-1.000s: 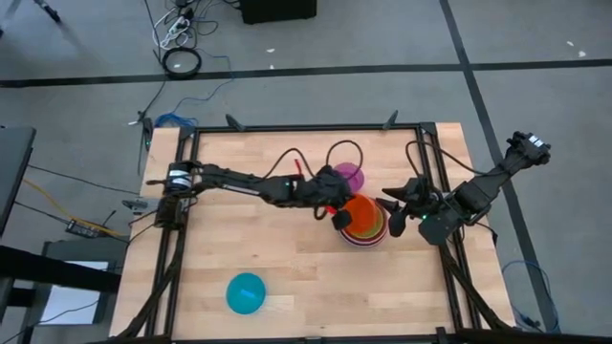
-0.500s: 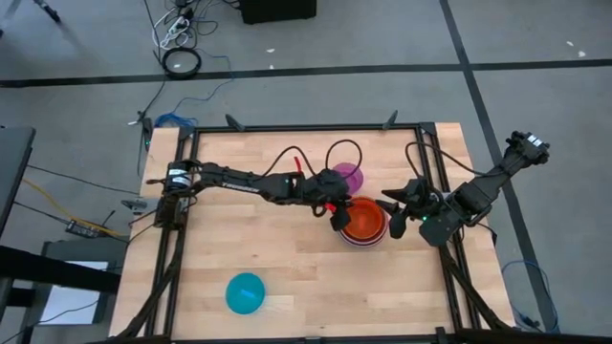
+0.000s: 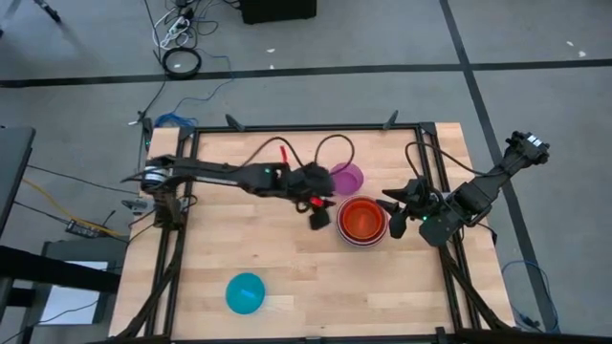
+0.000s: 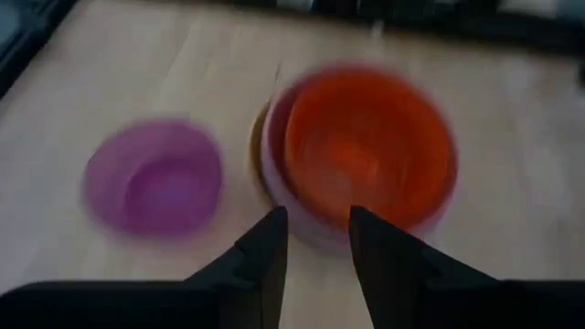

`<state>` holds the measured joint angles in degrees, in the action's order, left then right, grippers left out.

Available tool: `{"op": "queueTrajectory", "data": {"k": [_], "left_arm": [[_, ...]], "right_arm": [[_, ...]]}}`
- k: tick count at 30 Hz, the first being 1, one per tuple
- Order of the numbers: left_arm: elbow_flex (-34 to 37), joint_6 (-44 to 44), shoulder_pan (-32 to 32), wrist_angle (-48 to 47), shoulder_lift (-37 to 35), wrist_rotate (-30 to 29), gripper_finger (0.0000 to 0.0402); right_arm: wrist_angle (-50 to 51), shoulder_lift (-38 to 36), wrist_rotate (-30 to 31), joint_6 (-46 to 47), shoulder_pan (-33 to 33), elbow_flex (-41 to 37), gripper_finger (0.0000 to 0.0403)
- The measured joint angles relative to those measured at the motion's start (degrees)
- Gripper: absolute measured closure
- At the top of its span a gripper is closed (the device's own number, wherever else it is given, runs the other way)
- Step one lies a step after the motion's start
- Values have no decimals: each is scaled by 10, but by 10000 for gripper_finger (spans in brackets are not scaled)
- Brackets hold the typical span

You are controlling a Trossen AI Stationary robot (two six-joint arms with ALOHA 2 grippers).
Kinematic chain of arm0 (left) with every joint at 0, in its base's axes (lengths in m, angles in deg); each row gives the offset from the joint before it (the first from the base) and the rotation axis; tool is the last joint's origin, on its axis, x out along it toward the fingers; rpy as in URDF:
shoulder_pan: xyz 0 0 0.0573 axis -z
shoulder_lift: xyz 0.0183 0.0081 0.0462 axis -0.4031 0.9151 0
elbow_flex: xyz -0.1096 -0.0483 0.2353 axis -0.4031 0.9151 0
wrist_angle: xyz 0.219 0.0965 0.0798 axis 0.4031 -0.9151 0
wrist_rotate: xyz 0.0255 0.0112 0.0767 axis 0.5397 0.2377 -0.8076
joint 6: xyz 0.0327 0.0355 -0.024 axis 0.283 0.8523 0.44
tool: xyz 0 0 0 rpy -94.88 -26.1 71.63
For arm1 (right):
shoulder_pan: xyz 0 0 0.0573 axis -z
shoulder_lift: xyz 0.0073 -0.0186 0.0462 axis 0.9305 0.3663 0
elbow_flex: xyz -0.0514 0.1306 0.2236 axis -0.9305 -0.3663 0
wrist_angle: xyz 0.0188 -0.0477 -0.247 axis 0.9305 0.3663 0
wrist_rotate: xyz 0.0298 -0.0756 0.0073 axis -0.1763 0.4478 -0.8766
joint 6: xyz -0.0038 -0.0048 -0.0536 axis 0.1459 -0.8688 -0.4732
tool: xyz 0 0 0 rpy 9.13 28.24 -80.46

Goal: Nest bowls inside each other
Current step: Stack the blue bowl on top of orange bowl

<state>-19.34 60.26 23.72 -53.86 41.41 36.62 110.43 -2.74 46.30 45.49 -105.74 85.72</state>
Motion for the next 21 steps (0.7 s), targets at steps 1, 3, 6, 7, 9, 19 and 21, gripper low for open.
{"op": "queueTrajectory", "data": {"k": [1,3,6,7,9,19,21], "left_arm": [[0,4,2,-43,-16,-9,273],[0,8,10,-139,-43,-32,273],[2,5,31,-262,-79,-41,273],[8,0,41,-290,-91,-42,273],[27,-8,62,-334,-111,-41,273],[132,-21,196,-414,-183,-2,273],[149,-51,221,-406,-189,15,273]], "right_arm": [[2,0,0,0,0,0,239],[2,0,0,0,0,0,239],[4,0,0,0,0,0,239],[5,0,0,0,0,0,239],[5,0,1,0,0,0,239],[3,0,5,0,3,0,239],[2,0,5,0,3,0,239]]}}
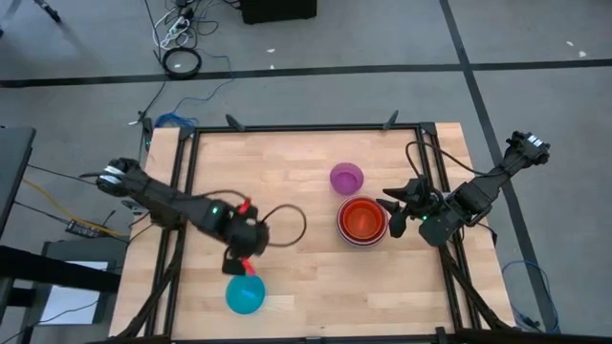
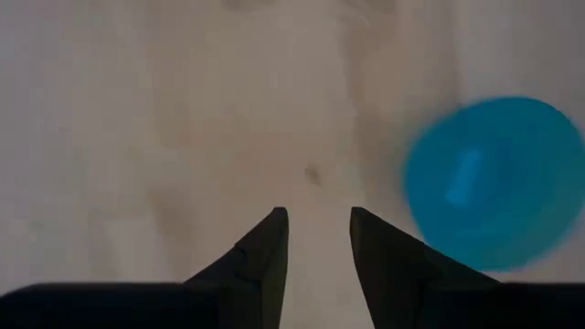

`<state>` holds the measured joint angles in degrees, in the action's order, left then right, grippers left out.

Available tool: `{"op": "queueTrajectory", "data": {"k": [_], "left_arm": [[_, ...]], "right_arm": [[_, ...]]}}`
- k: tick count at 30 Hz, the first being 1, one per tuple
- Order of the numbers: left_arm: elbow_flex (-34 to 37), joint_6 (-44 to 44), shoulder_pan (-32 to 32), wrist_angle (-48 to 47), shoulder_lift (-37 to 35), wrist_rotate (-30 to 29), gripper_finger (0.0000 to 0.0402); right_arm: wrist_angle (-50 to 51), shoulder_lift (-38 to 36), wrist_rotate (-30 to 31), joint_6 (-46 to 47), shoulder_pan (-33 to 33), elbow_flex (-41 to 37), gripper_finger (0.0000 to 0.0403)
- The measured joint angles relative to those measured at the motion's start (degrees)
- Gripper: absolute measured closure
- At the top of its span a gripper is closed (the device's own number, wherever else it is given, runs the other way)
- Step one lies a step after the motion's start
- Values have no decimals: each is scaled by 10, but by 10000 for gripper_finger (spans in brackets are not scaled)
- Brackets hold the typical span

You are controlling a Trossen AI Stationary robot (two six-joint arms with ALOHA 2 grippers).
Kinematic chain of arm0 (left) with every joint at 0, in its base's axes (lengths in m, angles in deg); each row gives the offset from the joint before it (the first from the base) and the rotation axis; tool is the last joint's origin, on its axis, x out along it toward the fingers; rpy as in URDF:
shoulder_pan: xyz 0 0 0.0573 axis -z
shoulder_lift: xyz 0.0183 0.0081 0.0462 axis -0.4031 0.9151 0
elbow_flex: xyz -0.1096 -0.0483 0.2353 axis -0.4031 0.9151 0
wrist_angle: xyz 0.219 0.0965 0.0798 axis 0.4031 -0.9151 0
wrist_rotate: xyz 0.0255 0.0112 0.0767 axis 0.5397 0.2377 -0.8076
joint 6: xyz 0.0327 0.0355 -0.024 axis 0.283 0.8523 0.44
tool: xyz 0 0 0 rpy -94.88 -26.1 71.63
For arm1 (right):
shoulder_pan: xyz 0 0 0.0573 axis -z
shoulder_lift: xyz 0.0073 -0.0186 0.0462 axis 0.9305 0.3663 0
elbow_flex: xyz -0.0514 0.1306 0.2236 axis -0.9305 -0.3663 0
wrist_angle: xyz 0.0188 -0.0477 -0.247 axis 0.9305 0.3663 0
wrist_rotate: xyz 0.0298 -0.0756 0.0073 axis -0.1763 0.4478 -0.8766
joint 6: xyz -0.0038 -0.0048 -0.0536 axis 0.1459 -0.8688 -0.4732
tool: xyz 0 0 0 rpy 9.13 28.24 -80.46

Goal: Nest bowls inside each other
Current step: Stack the blue bowl on top of orange bowl

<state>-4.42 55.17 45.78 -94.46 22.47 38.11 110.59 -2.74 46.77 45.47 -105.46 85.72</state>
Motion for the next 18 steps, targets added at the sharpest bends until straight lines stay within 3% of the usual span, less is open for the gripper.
{"op": "queueTrajectory", "data": {"k": [8,18], "left_arm": [[42,-130,89,67,-2,24,273],[119,-249,139,149,-2,17,273]], "right_arm": [[-3,0,0,1,1,0,239],[-3,0,0,0,1,0,239]]}}
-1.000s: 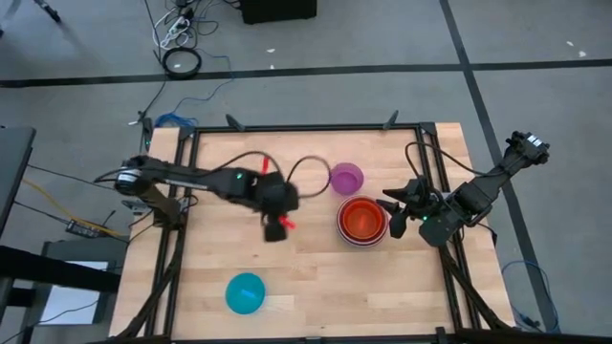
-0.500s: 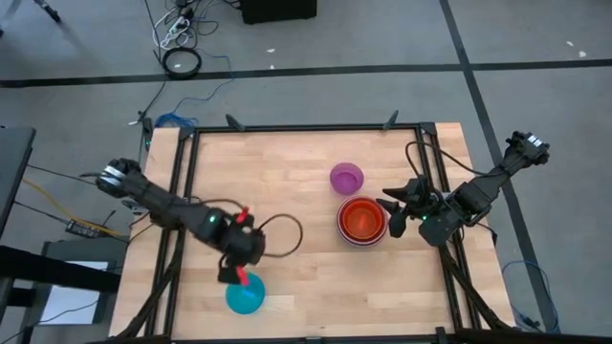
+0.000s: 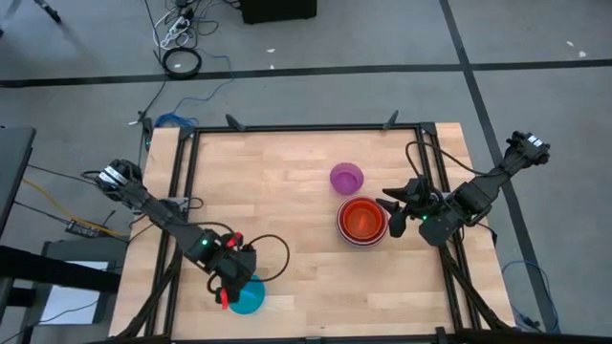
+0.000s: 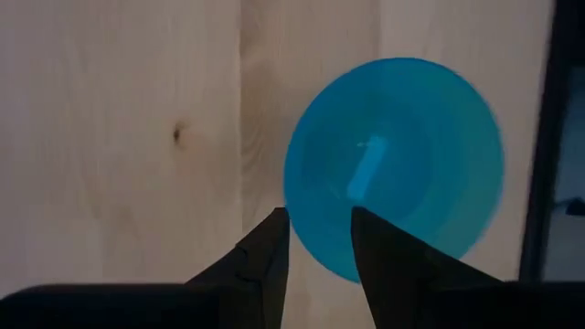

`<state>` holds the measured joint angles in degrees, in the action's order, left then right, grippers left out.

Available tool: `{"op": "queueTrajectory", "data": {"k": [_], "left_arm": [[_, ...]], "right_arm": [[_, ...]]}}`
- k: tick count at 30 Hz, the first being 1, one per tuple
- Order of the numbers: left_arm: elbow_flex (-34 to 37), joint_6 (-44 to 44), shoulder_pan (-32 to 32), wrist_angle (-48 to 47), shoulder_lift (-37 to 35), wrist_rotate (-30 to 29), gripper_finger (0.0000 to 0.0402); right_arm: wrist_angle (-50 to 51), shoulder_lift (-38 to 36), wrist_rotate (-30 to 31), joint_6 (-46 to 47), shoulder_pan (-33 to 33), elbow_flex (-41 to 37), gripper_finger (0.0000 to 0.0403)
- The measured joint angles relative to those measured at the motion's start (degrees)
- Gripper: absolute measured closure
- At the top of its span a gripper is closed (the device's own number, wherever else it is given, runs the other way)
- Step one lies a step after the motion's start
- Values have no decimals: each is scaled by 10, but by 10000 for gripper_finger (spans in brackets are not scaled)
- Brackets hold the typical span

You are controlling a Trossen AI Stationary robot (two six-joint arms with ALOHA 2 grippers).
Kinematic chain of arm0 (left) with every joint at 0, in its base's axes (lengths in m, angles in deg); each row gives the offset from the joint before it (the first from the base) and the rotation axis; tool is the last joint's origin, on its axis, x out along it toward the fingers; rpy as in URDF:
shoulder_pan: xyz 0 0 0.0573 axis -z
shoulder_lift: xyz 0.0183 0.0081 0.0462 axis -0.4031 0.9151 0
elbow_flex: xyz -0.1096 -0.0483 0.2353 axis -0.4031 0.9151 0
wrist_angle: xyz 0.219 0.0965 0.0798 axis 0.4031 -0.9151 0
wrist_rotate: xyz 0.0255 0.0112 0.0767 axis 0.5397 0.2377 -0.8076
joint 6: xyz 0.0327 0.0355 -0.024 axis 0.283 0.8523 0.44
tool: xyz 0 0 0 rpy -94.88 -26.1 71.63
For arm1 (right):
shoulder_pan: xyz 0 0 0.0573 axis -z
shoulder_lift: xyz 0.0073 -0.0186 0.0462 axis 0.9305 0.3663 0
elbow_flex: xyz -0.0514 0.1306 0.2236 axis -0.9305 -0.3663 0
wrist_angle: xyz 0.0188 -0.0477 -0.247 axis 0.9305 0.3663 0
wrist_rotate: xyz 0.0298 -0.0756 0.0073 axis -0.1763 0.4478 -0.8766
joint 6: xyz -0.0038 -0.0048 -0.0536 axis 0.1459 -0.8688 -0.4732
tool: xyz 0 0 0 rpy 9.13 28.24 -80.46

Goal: Nest bowls inside each other
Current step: Stack the blue bowl on top of orange bowl

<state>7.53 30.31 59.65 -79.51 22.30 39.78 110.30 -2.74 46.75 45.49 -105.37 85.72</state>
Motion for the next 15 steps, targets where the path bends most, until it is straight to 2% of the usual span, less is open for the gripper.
{"op": "queueTrajectory", "data": {"k": [15], "left_arm": [[104,-84,3,117,0,-3,273]], "right_arm": [[3,0,-4,-7,12,0,239]]}}
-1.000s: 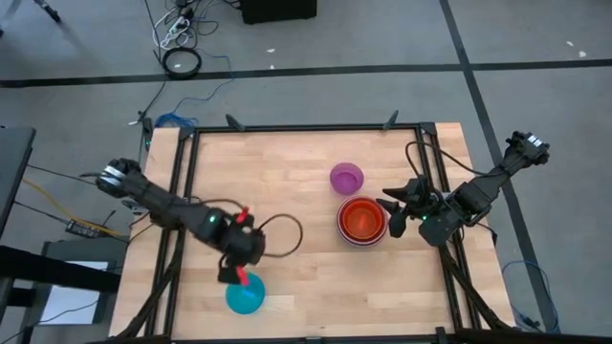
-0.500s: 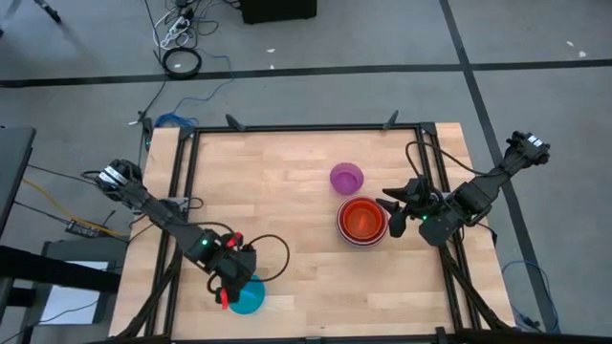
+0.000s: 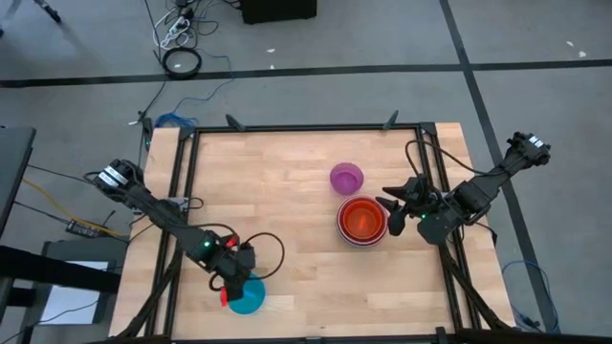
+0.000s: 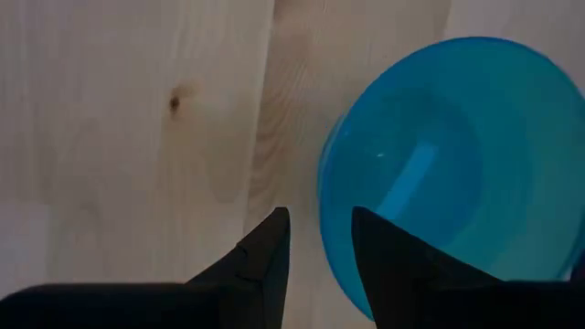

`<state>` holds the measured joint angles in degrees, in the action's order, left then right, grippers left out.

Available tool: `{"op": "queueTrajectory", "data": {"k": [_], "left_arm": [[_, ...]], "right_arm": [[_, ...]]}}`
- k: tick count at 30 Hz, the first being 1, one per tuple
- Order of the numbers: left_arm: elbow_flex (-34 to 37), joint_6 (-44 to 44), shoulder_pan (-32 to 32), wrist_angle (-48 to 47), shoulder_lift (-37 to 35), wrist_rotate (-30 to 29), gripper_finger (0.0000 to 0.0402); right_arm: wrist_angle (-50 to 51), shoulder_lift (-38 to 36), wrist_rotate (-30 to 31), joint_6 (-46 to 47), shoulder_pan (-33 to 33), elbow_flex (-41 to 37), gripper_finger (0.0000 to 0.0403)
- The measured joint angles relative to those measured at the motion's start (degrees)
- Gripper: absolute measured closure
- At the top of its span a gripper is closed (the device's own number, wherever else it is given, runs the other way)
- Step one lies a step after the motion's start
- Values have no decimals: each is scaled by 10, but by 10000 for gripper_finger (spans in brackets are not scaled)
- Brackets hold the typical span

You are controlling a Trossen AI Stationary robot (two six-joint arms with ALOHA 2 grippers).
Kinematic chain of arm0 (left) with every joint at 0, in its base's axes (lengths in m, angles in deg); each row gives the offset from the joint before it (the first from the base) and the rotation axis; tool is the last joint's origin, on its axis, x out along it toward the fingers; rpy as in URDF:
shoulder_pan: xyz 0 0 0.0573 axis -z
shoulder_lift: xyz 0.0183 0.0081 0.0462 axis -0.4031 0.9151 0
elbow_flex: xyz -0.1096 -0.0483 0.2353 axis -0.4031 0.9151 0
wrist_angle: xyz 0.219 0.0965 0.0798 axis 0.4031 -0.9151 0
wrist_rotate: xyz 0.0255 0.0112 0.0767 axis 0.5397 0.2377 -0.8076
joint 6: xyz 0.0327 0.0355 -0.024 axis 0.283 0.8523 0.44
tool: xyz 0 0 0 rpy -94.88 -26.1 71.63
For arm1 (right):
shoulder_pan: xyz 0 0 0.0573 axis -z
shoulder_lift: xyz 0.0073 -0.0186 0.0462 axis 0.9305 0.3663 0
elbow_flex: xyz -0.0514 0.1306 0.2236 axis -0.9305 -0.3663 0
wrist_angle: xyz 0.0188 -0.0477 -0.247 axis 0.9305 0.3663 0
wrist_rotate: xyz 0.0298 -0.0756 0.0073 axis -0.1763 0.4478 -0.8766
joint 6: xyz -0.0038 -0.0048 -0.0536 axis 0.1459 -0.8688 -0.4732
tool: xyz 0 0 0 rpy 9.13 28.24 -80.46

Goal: Nest bowls inside each other
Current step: Stack the blue bowl on top of orange bowl

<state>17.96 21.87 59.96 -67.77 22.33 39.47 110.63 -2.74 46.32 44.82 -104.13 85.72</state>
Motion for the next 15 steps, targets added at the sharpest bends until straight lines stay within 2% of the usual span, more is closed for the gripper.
{"op": "queueTrajectory", "data": {"k": [8,11,15], "left_arm": [[43,-13,0,73,4,0,284],[51,-13,0,77,4,5,316],[51,-2,-2,86,4,6,383]], "right_arm": [[-1,0,0,-8,2,0,239],[-1,0,0,-8,2,0,239],[-1,0,0,-8,3,0,239]]}}
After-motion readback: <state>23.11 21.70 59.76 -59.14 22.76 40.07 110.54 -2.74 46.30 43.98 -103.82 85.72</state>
